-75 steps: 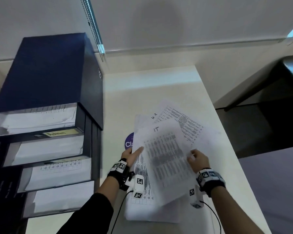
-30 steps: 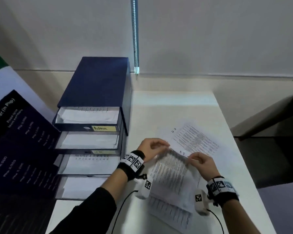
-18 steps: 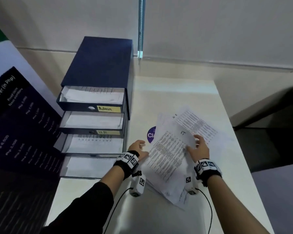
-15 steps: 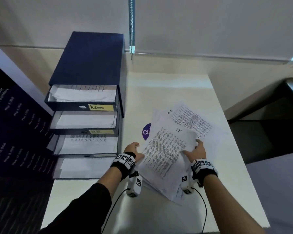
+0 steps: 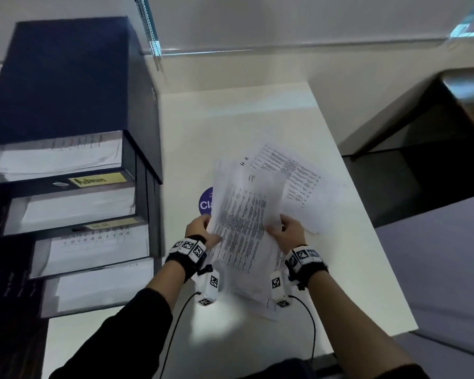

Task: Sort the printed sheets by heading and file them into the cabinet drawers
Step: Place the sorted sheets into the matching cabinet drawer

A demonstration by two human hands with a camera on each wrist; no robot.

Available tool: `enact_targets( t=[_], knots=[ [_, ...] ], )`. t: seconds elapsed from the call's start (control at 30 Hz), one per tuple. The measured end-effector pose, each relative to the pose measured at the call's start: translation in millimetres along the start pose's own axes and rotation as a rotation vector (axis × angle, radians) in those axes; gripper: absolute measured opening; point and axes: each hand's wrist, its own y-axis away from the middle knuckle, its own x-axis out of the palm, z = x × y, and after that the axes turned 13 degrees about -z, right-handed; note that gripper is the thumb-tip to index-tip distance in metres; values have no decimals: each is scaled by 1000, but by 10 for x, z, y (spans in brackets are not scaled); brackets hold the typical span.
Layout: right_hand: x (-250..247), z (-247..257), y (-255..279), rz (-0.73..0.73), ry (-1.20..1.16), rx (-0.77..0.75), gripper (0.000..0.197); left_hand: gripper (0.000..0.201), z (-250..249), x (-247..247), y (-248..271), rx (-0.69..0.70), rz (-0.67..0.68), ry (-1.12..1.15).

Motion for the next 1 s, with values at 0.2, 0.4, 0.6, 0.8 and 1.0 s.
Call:
enact_targets(
  t=[0.2, 0.4, 0.6, 0.8, 1.0],
  knots=[
    [-425, 812, -170, -91, -353, -97, 17, 46, -523, -725, 167, 91, -77, 563],
    [-736, 1497, -140, 3, -617, -190, 51, 29, -888, -1469, 301, 269, -8, 721],
    [-805, 1702, 205, 222, -468, -199, 32, 14, -807, -1814, 545, 357, 70, 667],
    [-703, 1599, 667, 57, -299, -391, 46, 34, -539, -1665, 886, 374, -116, 537],
    [-557, 1375, 1210, 187, -217, -291, 11, 57, -37, -1251, 1104, 246, -25, 428]
  ],
)
